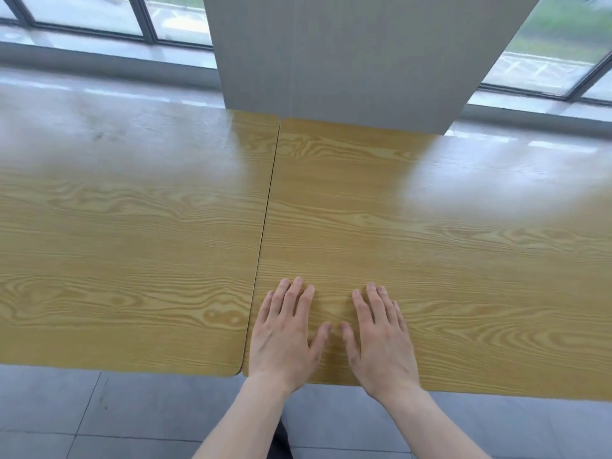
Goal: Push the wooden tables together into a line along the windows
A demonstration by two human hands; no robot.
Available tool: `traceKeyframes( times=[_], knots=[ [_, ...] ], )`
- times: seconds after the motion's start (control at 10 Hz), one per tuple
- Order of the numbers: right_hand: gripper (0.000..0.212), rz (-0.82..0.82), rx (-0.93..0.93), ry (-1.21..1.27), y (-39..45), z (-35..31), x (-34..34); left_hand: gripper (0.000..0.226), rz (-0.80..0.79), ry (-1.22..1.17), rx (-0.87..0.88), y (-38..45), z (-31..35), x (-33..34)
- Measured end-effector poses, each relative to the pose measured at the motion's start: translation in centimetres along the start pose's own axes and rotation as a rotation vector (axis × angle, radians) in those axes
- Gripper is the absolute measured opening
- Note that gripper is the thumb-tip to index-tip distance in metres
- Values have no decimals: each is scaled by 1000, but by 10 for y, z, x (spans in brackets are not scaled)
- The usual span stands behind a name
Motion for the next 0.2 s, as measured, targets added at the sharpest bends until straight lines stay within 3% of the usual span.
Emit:
traceKeyframes(
  times=[0.2],
  knots=[
    [59,-277,31,68,0,3,-41,65,-127,37,76,13,8,-57]
  ],
)
Point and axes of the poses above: each hand's wrist, its own y-axis towards the middle knuckle, its own x-axis out of the palm, z = x × y, the point moved 10 cm from there along y, towards the middle knuckle, and after that the axes turned 10 degrees about -z, right-handed, at the moved point
